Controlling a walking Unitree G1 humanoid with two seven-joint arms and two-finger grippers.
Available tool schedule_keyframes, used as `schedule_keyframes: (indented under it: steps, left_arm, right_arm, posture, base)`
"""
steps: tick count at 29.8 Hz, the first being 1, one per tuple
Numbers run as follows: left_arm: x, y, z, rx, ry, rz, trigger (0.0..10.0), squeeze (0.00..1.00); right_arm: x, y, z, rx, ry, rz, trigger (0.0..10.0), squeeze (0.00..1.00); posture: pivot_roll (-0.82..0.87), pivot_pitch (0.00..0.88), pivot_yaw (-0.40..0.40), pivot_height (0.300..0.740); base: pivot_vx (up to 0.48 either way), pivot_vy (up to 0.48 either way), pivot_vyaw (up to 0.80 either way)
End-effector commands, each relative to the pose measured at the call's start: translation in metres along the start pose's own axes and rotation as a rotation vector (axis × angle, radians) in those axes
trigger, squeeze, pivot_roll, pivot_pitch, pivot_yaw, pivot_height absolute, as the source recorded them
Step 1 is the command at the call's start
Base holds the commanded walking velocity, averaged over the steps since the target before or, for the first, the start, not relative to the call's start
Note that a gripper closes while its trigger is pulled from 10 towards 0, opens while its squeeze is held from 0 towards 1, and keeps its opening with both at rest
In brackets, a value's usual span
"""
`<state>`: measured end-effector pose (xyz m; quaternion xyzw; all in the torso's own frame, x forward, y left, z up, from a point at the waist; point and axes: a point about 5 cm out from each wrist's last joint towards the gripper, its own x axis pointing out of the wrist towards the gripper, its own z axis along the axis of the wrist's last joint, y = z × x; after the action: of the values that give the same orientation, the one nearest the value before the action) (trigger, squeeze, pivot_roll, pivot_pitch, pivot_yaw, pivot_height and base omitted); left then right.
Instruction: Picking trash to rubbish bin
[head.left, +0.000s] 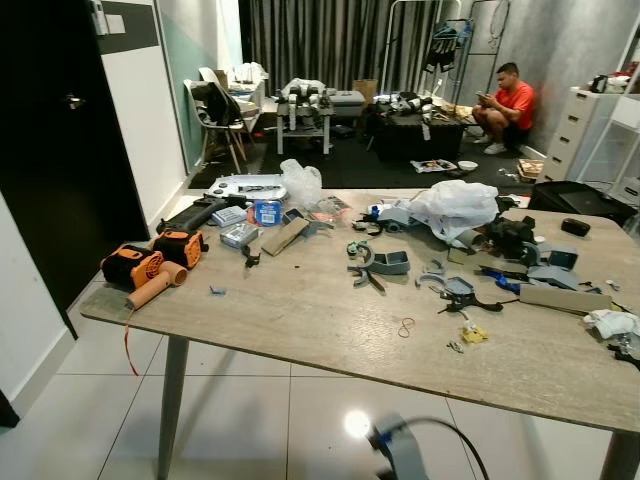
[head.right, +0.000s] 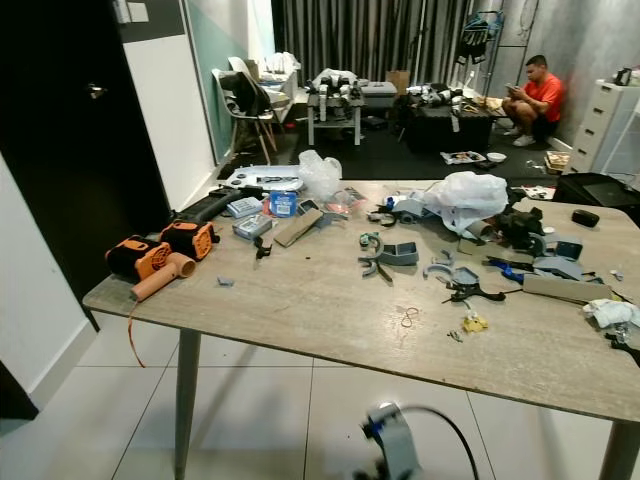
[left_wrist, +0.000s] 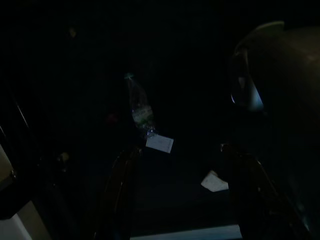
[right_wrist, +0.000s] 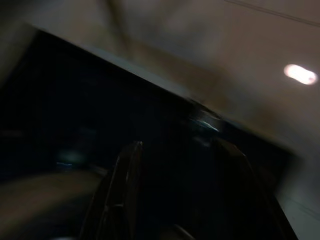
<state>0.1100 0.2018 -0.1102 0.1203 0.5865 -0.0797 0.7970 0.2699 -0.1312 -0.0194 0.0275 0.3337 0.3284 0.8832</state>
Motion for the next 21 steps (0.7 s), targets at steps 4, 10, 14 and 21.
schedule_keyframes:
  steps: [4,10,14,21]
  left_arm:
    - [-0.001,0.000,-0.006,0.010,0.018,-0.005,10.0,0.00]
    - [-0.001,0.000,-0.007,0.016,0.019,-0.003,10.0,0.00]
    - [-0.001,-0.001,-0.007,0.028,0.023,-0.020,10.0,0.00]
    - [0.000,-0.001,-0.006,0.034,0.022,-0.018,10.0,0.00]
  right_arm:
    - [0.005,0.017,0.030,0.028,-0.090,0.302,10.0,0.00]
    - [-0.004,0.051,0.128,-0.058,-0.481,0.746,10.0,0.00]
    - [-0.024,0.040,0.207,-0.065,-0.842,0.538,10.0,0.00]
    - [-0.031,0.024,0.231,-0.123,-0.879,0.239,10.0,0.00]
  posture:
    - [-0.05,0.000,0.008,0.740]
    - [-0.04,0.000,0.003,0.740]
    - [-0.04,0.000,0.004,0.740]
    - [-0.03,0.000,-0.003,0.740]
  base:
    - [0.000,0.000,0.00]
    - [0.000,0.000,0.00]
    - [0.000,0.000,0.00]
    - [0.000,0.000,0.00]
